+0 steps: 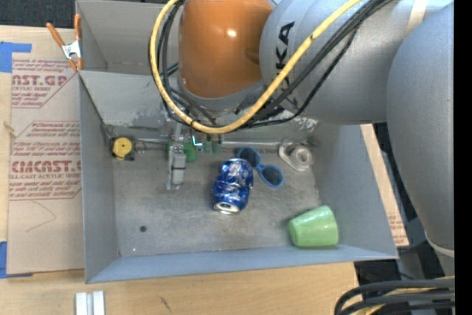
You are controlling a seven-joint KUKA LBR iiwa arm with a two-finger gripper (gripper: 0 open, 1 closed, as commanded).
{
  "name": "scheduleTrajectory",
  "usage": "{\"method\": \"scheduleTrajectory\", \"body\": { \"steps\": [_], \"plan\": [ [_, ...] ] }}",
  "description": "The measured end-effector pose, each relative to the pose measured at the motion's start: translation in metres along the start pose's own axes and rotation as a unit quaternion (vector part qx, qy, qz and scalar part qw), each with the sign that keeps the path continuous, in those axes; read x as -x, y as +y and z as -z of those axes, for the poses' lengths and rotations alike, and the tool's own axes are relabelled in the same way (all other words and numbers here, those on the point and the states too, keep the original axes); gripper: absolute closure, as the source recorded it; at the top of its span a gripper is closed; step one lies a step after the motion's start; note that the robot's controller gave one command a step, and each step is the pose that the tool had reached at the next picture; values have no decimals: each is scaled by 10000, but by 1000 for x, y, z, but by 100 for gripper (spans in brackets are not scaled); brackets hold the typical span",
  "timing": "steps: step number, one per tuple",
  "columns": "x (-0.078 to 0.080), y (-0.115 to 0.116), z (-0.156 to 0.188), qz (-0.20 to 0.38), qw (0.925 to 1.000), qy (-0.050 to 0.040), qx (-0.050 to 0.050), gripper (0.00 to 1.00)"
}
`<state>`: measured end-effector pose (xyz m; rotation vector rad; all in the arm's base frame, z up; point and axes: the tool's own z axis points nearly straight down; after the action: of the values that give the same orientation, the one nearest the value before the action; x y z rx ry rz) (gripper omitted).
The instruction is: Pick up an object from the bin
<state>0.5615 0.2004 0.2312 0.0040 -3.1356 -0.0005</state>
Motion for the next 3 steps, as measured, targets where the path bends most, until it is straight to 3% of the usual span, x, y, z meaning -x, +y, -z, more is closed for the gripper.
{"method": "scheduleTrajectory", "body": {
  "steps": [1, 2, 3],
  "plan": [
    [3, -95, -36, -2291, 9734, -23, -10, 0],
    [-42, -128, -131, -3474, 9377, -12, 4, 0],
    [-58, -148, -108, -2644, 9644, -26, 3, 0]
  ]
}}
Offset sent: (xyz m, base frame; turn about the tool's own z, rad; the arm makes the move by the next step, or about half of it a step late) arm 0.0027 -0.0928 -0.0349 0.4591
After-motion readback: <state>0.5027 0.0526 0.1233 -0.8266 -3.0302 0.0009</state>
